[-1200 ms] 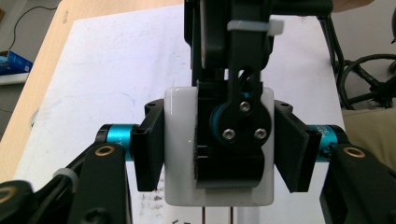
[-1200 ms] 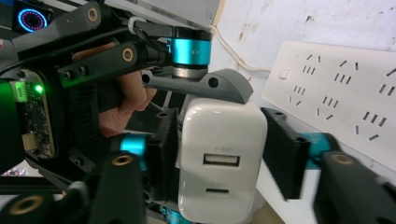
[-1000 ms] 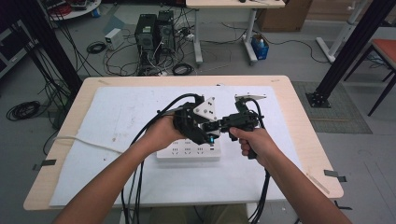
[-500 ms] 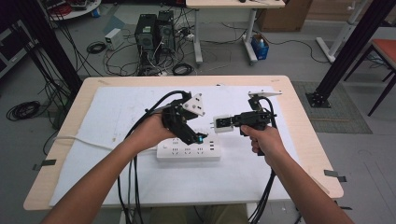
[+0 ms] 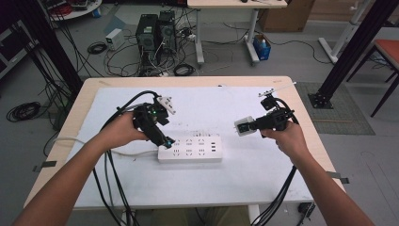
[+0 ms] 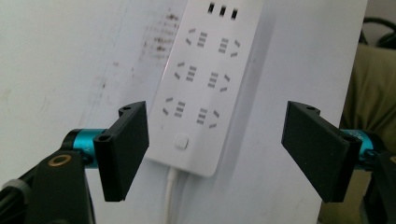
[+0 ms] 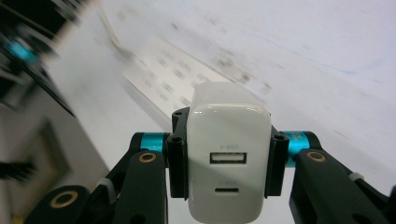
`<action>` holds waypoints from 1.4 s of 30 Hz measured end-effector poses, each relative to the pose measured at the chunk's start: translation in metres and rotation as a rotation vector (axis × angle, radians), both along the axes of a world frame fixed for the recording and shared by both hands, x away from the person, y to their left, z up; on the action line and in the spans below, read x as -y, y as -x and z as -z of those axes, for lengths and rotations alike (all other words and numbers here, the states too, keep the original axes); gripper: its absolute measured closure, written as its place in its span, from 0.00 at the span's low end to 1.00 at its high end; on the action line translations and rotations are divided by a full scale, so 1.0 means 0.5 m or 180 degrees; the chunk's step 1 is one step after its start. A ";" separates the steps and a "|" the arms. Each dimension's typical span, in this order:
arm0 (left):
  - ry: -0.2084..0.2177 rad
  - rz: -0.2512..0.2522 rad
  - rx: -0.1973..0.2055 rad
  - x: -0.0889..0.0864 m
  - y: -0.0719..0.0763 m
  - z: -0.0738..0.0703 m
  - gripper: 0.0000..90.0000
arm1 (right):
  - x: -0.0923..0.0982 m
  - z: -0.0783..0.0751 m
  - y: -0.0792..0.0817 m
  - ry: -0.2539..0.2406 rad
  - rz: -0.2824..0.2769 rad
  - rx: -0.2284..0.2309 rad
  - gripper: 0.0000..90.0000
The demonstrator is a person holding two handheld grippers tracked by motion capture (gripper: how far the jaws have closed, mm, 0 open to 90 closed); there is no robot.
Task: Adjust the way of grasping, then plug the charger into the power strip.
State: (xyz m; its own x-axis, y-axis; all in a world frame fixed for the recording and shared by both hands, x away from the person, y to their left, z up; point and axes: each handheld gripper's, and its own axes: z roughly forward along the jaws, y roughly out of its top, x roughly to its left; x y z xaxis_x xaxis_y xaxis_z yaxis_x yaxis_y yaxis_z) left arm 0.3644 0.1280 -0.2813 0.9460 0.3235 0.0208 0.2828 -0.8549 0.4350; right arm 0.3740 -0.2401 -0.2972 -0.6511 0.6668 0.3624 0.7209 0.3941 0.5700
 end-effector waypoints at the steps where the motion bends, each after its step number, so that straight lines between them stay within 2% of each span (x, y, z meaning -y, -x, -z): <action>1: -0.0034 0.0001 -0.0023 -0.009 -0.003 -0.001 0.26 | 0.002 -0.003 0.002 0.0143 -0.0024 0.0036 0.69; 4: -0.0168 -0.0021 -0.0090 -0.032 -0.007 -0.005 0.26 | 0.005 -0.008 0.007 0.0544 -0.0121 0.0144 0.69; 6: -0.0220 -0.0028 -0.0124 -0.043 -0.008 -0.005 0.26 | 0.006 -0.011 0.010 0.0744 -0.0147 0.0197 0.69; 7: -0.0204 -0.0028 -0.0150 -0.047 -0.008 -0.005 0.26 | 0.008 -0.013 0.011 0.0826 -0.0160 0.0218 0.69; 11: -0.0182 -0.0083 -0.0218 -0.060 -0.009 -0.005 0.26 | 0.018 -0.021 0.011 0.0986 -0.0210 0.0290 0.69; 17: -0.0258 -0.0172 -0.0181 -0.073 -0.005 -0.006 0.26 | 0.031 -0.027 0.015 0.1218 -0.0281 0.0318 0.69; 21: -0.0229 -0.0219 -0.0155 -0.082 -0.003 -0.006 0.26 | 0.032 -0.028 0.017 0.1238 -0.0303 0.0335 0.69; 26: -0.0201 -0.0286 -0.0092 -0.090 0.002 -0.007 0.26 | 0.031 -0.034 0.019 0.1204 -0.0245 0.0391 0.69; 31: -0.0192 -0.0275 -0.0075 -0.091 0.008 -0.012 0.26 | 0.025 -0.043 0.023 0.1202 -0.0395 0.0455 0.69; 34: -0.0230 -0.0225 -0.0075 -0.092 0.008 -0.015 0.26 | 0.019 -0.046 0.023 0.1152 -0.0454 0.0472 0.69; 38: -0.0209 -0.0242 -0.0058 -0.097 0.009 -0.018 0.26 | 0.009 -0.045 0.021 0.1154 -0.0491 0.0476 0.69; 42: -0.0251 -0.0215 -0.0106 -0.105 0.011 -0.014 0.26 | -0.008 -0.045 0.013 0.1112 -0.0632 0.0524 0.69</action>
State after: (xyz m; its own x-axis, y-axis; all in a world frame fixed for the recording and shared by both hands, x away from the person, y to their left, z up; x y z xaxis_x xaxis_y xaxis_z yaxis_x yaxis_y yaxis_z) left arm 0.3591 0.1804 -0.2742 0.9227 0.3852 0.0177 0.3541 -0.8646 0.3565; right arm 0.3675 -0.2362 -0.2745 -0.8095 0.5869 0.0179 0.5223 0.7057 0.4788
